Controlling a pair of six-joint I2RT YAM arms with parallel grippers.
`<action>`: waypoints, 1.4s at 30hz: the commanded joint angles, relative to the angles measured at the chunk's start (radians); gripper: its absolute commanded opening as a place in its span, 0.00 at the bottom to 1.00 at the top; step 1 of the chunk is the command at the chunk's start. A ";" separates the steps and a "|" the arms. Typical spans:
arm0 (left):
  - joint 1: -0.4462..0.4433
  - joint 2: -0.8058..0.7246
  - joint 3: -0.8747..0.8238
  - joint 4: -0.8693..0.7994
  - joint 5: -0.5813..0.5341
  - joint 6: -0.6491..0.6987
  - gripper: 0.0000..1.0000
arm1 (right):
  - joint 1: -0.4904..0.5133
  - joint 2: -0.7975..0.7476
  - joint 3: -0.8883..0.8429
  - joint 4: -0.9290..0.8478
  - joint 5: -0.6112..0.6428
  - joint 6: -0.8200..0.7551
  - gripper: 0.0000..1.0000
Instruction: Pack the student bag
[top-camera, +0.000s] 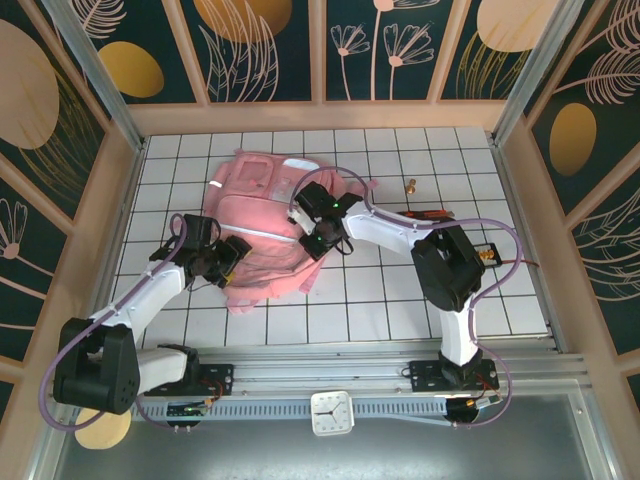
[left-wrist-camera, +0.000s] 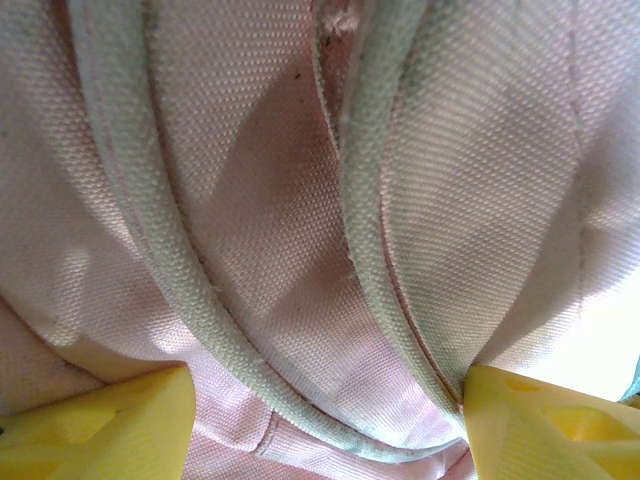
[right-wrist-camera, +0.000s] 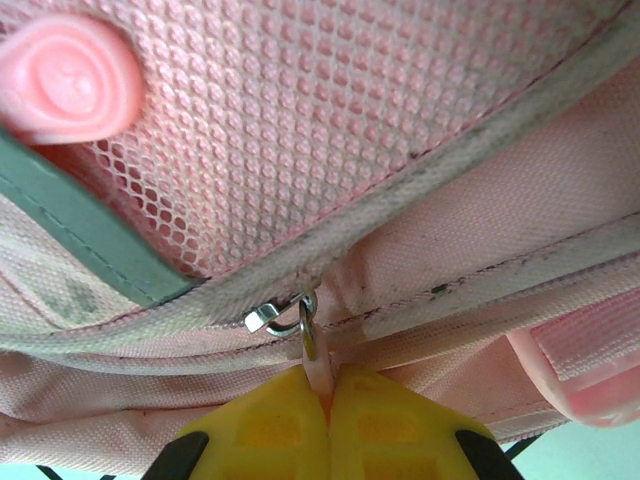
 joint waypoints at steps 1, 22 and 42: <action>0.011 0.012 0.006 -0.117 -0.071 0.036 0.70 | -0.046 0.007 0.033 -0.019 0.091 0.025 0.02; 0.011 -0.233 0.159 -0.431 -0.075 0.191 0.82 | -0.239 -0.269 -0.015 0.023 -0.284 0.355 0.66; -0.081 -0.079 -0.160 0.226 0.163 -0.012 0.84 | -0.473 -0.538 -0.247 0.233 -0.331 0.564 0.68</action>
